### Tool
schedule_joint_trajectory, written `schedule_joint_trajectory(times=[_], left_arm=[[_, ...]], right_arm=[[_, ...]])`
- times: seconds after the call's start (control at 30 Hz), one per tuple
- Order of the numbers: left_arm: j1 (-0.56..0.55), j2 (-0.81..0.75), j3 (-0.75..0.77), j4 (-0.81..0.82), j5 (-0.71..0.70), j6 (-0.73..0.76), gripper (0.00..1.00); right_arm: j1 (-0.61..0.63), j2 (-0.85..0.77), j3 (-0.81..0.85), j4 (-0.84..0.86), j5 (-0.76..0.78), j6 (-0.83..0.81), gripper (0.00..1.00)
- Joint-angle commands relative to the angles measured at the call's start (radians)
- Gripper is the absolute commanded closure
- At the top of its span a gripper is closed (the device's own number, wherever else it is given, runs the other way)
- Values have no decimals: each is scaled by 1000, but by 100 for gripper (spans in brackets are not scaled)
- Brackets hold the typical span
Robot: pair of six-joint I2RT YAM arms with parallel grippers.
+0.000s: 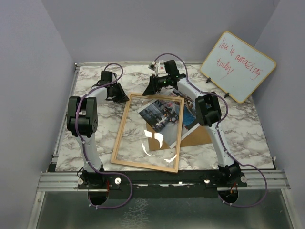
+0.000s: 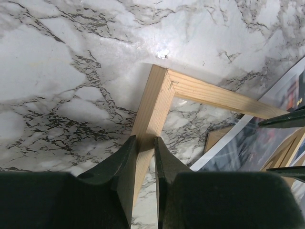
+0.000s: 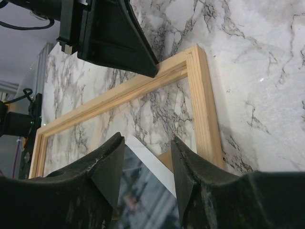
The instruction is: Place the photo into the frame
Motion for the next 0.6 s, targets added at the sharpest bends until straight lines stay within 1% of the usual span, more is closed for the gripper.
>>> schedule_joint_trajectory(times=[0.0, 0.33, 0.47, 0.57], left_arm=[[-1, 39, 13, -19, -80, 26, 80], [-1, 40, 21, -32, -100, 40, 81], [-1, 34, 22, -34, -117, 39, 95], [-1, 39, 25, -34, -115, 37, 99]], right_arm=[[14, -36, -2, 1, -91, 10, 53], [-1, -67, -62, 82, -130, 43, 56], [-8, -80, -90, 134, -164, 82, 58], [-13, -87, -106, 169, -189, 104, 59]])
